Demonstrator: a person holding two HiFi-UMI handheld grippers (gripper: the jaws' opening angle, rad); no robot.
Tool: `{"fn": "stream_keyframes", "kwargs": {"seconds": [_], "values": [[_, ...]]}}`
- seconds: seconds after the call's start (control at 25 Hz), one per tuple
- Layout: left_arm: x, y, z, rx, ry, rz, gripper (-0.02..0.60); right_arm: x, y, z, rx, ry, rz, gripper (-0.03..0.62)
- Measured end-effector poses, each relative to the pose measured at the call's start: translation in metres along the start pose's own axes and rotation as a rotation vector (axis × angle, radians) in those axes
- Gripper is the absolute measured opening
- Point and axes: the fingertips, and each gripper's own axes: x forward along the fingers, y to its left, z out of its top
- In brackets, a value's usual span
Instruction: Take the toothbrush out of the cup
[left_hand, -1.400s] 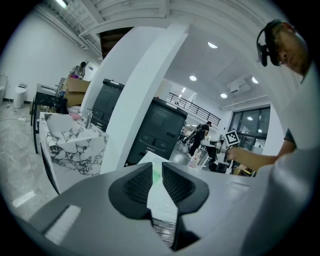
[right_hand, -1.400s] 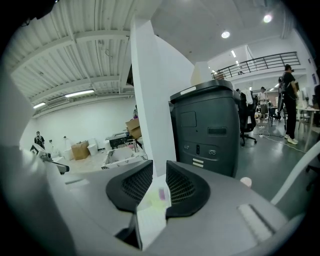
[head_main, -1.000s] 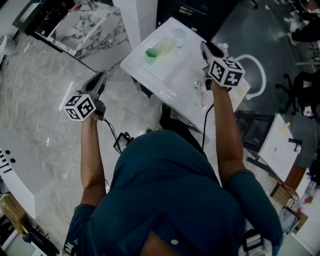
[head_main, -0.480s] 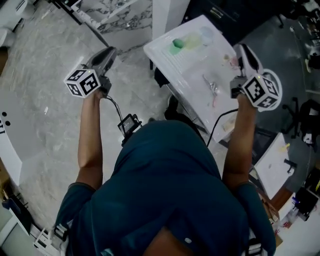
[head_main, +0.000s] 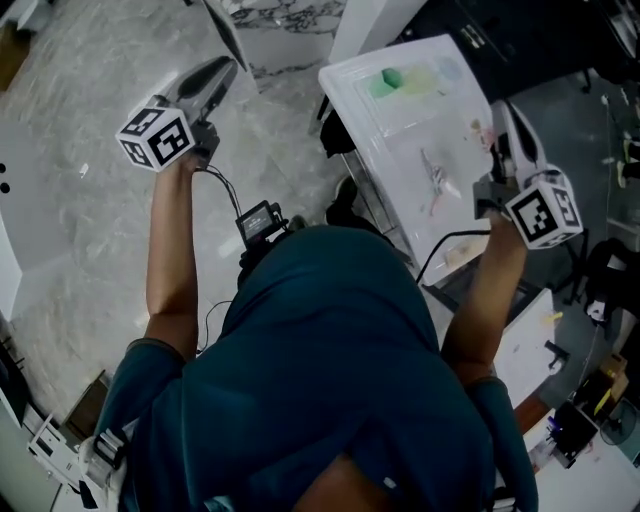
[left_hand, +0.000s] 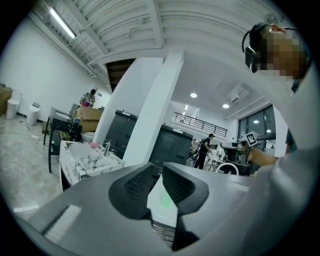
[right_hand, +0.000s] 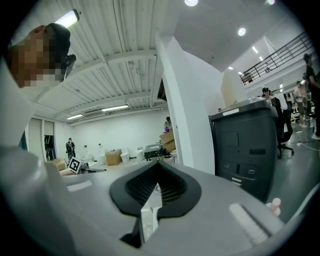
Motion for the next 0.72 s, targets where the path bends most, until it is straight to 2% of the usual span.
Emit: {"fn": "stream_keyframes", "kwargs": {"seconds": [0.32, 0.72], "values": [[-0.017, 0.003, -0.004, -0.009, -0.005, 0.016, 0.055, 0.003, 0.013, -0.004, 0.012, 0.017, 0.022, 0.008], [-0.032, 0.010, -0.023, -0.030, 0.006, 0.025, 0.055, -0.003, 0.019, -0.012, 0.020, 0.021, 0.010, 0.008]]}}
